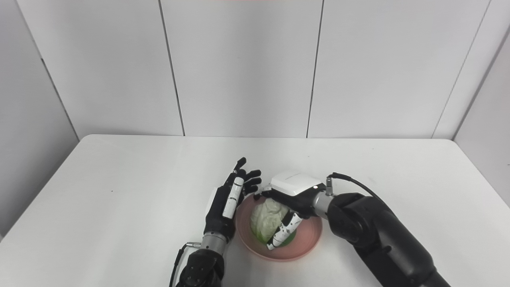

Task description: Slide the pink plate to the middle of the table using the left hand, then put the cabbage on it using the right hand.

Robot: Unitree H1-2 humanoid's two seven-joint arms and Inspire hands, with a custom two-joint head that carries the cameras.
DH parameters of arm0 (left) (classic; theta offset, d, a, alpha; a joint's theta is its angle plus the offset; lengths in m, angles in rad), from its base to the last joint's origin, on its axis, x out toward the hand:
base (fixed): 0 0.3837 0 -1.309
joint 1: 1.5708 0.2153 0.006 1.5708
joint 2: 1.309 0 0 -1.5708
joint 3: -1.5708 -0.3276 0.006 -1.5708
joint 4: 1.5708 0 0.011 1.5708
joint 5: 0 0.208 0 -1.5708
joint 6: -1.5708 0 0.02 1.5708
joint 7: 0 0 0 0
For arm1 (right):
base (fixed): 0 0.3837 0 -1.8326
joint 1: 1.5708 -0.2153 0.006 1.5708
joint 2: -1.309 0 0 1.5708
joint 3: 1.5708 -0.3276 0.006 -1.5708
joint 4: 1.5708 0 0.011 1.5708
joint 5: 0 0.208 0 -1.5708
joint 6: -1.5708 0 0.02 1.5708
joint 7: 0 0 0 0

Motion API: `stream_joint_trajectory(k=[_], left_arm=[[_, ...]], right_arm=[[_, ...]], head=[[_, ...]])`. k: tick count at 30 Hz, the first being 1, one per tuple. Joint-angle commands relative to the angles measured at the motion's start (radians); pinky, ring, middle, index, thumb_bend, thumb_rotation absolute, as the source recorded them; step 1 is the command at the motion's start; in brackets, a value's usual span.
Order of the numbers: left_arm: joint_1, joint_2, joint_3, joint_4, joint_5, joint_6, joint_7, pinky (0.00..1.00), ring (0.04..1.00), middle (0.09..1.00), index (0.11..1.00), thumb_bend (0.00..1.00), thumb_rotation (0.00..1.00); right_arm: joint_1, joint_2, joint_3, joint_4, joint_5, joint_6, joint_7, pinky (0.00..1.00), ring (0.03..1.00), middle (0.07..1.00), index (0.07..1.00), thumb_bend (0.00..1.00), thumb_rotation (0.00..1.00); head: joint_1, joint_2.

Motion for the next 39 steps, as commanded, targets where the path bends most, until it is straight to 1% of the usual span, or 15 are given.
stream_joint_trajectory(k=[1, 5, 7, 10, 11, 12, 13, 16, 20, 23, 25, 28, 30, 34, 39], left_arm=[[0.036, 0.011, 0.009, 0.045, -0.003, -0.038, -0.004, 0.78, 0.770, 0.783, 0.913, 0.65, 0.89], [0.034, 0.003, 0.025, 0.046, -0.004, -0.043, 0.021, 0.79, 0.819, 0.839, 0.894, 0.66, 0.84], [0.033, 0.003, 0.035, 0.037, -0.003, -0.029, 0.027, 0.84, 0.856, 0.867, 0.890, 0.67, 0.83], [0.026, 0.013, 0.048, 0.031, -0.018, -0.025, 0.011, 0.89, 0.869, 0.867, 0.880, 0.69, 0.84], [0.021, 0.017, 0.053, 0.032, -0.023, -0.026, 0.007, 0.90, 0.871, 0.868, 0.875, 0.68, 0.83], [0.018, 0.020, 0.058, 0.029, -0.029, -0.026, 0.004, 0.90, 0.873, 0.872, 0.871, 0.68, 0.83], [0.015, 0.023, 0.060, 0.024, -0.033, -0.023, 0.001, 0.91, 0.877, 0.875, 0.874, 0.68, 0.83], [0.009, 0.032, 0.063, 0.018, -0.035, -0.025, 0.003, 0.90, 0.881, 0.884, 0.878, 0.67, 0.83], [0.003, 0.041, 0.063, 0.025, -0.020, -0.036, 0.019, 0.91, 0.906, 0.916, 0.894, 0.71, 0.87], [0.006, 0.041, 0.060, 0.024, 0.002, -0.029, 0.039, 0.93, 0.932, 0.942, 0.903, 0.77, 0.89], [0.009, 0.037, 0.061, 0.017, 0.009, -0.015, 0.055, 0.95, 0.952, 0.958, 0.904, 0.79, 0.90], [0.013, 0.026, 0.066, 0.010, 0.024, 0.000, 0.091, 0.96, 0.966, 0.964, 0.896, 0.77, 0.90], [0.016, 0.022, 0.064, 0.007, 0.037, 0.006, 0.109, 0.98, 0.975, 0.969, 0.908, 0.77, 0.92], [0.023, 0.019, 0.060, -0.005, 0.033, 0.022, 0.112, 1.00, 0.995, 0.988, 0.934, 0.74, 0.93], [0.030, 0.015, 0.051, -0.011, 0.047, 0.040, 0.123, 1.00, 0.993, 0.987, 0.939, 0.72, 0.94]], right_arm=[[-0.025, -0.015, -0.026, -0.016, 0.026, 0.010, 0.006, 0.88, 0.904, 0.877, 0.843, 1.00, 0.52], [0.010, 0.010, -0.107, -0.013, 0.125, -0.028, -0.075, 0.78, 0.855, 0.852, 0.830, 1.00, 0.50], [0.058, 0.042, -0.173, -0.012, 0.203, -0.083, -0.171, 0.74, 0.836, 0.848, 0.824, 1.00, 0.48], [0.148, 0.117, -0.268, 0.007, 0.274, -0.215, -0.384, 0.69, 0.813, 0.844, 0.829, 1.00, 0.53], [0.181, 0.153, -0.304, 0.021, 0.299, -0.255, -0.461, 0.68, 0.802, 0.841, 0.837, 0.95, 0.58], [0.206, 0.188, -0.337, 0.036, 0.330, -0.282, -0.519, 0.67, 0.786, 0.838, 0.847, 0.86, 0.67], [0.226, 0.222, -0.369, 0.052, 0.363, -0.301, -0.565, 0.68, 0.785, 0.842, 0.853, 0.82, 0.73], [0.254, 0.297, -0.436, 0.096, 0.480, -0.329, -0.625, 0.72, 0.795, 0.857, 0.871, 0.78, 0.87], [0.277, 0.395, -0.529, 0.158, 0.669, -0.322, -0.667, 0.77, 0.837, 0.893, 0.901, 0.74, 0.90], [0.298, 0.444, -0.560, 0.202, 0.719, -0.319, -0.704, 0.81, 0.865, 0.922, 0.938, 0.69, 0.95], [0.309, 0.468, -0.574, 0.229, 0.755, -0.314, -0.718, 0.84, 0.877, 0.930, 0.943, 0.71, 0.97], [0.317, 0.495, -0.586, 0.271, 0.769, -0.334, -0.753, 0.87, 0.884, 0.934, 0.945, 0.72, 0.96], [0.319, 0.511, -0.594, 0.297, 0.755, -0.363, -0.794, 0.87, 0.880, 0.947, 0.948, 0.67, 0.97], [0.318, 0.522, -0.597, 0.318, 0.753, -0.387, -0.832, 0.88, 0.887, 0.974, 0.956, 0.64, 0.97], [0.323, 0.518, -0.586, 0.311, 0.746, -0.367, -0.846, 0.88, 0.887, 0.962, 0.948, 0.62, 0.97]], head=[[0.001, 0.000], [-0.012, 0.003], [-0.022, 0.003], [-0.017, 0.003], [-0.017, 0.003], [-0.017, 0.004], [-0.016, 0.004], [-0.013, 0.004], [-0.015, 0.002], [-0.008, 0.006], [-0.006, 0.007], [-0.006, 0.008], [-0.005, 0.010], [-0.004, 0.011], [-0.004, 0.013]])
